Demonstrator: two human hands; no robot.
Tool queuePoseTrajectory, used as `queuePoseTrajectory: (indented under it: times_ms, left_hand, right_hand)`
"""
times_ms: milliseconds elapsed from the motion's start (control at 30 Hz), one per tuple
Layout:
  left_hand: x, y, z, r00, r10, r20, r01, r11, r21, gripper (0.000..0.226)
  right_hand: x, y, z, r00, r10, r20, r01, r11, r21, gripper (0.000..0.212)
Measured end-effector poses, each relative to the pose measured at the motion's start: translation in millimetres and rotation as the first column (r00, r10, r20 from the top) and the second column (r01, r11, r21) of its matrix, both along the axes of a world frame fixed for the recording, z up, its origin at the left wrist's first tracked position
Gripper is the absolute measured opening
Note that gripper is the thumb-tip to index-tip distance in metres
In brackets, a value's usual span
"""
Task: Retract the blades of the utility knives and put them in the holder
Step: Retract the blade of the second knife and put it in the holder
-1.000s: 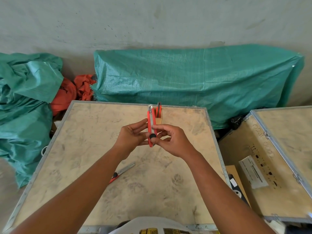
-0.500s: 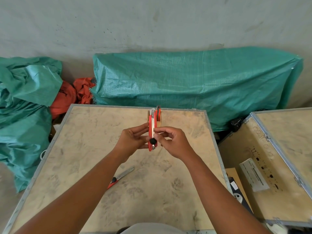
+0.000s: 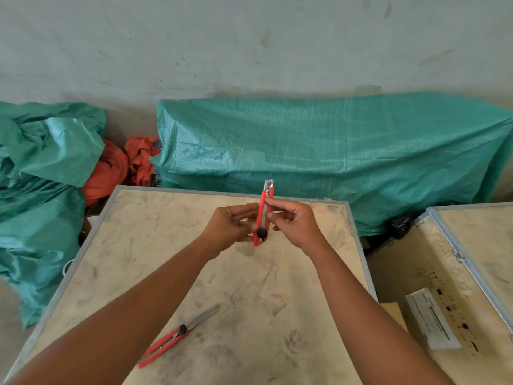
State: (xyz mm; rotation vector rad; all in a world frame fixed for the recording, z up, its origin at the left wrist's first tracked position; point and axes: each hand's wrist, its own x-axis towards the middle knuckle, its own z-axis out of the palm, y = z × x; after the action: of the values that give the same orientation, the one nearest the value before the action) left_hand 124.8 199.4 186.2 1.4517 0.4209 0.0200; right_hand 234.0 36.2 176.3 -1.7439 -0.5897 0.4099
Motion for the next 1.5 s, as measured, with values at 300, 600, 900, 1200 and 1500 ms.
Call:
queuePoseTrajectory:
  times_ms: [300,600,900,1200,1500]
  left_hand:
    - [71.0,54.5,-53.6,0.982,0.111,-0.153,-0.053,0.938,0.341,0.066]
    - [105.1,63.4,-106.9,0.941,-0.038,-0.338,0.201,0.863,0.464,0.098]
    - [110.1,70.3,-132.1,0.941,-0.131,-0.312,0.238,0.912,0.335,0.093]
    - [111.3,65.5,-136.0,0.945,-0.107,-0.309,0.203,0.932,0.299,0.090]
    - [94.1,56.7,-115.0,0.963,-0.001,-0.268,0.111,0.912,0.394,0.078]
  right_hand:
    - [71.2,45.3,-39.0,0.981,-0.136,0.139,0.150,0.984,-0.098,0.034]
    - [75.4,78.2,-112.1,0.917,-0.203,0.342,0.283,0.938,-0.201,0.032]
    - [73.4,80.9,-140.6,0.876,-0.163,0.454,0.294,0.926,-0.235,0.034]
    - [64.0,69.0,-138.3,0.895,-0.183,0.407,0.292,0.929,-0.226,0.039]
    - [51.0,54.4,-111.7,0.915,-0.229,0.332,0.311,0.925,-0.220,0.035]
